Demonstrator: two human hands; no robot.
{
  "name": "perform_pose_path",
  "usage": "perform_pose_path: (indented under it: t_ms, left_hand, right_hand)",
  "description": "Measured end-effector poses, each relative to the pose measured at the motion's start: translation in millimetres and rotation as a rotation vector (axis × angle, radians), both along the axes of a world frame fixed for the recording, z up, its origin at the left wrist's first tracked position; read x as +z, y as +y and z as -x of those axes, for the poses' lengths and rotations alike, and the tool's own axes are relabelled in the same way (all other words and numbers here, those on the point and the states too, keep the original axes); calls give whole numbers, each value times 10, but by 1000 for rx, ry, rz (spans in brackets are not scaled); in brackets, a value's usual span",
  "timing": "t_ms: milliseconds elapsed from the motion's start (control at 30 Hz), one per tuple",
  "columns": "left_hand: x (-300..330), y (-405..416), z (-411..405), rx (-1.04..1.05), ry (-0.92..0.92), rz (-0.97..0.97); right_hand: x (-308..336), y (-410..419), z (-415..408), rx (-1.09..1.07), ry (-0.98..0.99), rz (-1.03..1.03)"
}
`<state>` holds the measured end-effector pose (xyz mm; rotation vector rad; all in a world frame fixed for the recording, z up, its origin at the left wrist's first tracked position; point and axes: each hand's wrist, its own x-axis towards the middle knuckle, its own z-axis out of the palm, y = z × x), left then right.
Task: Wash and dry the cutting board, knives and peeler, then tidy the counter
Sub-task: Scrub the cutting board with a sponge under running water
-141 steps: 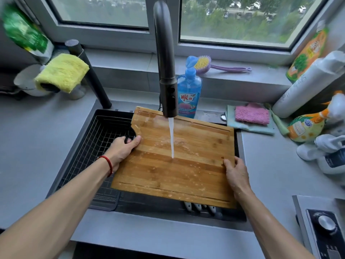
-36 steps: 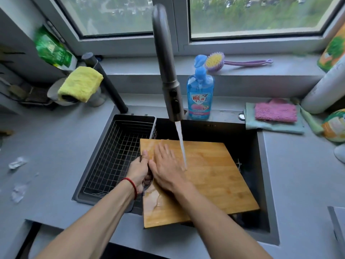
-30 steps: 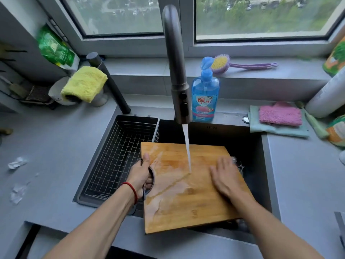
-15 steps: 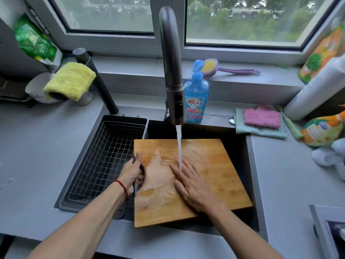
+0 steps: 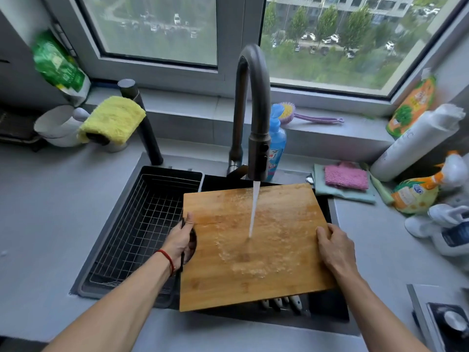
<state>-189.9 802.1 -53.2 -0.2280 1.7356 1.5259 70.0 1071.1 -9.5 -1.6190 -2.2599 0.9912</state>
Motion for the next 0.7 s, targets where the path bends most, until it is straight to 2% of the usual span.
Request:
perform_pose_path:
  t_ms: [200, 333, 500, 700]
  left_hand:
    - [15, 135, 15, -77, -84, -105]
    - [67, 192, 40, -128, -29, -69]
    - [361, 250, 172, -179, 151, -11]
    - [818, 167, 375, -207, 281, 146]
  right_hand:
    - [227, 29, -27, -108, -39, -93]
    - [267, 8, -15, -137, -10, -127]
    - [88, -68, -9, -156, 28, 0]
    - [-356, -346, 127, -66, -58, 209]
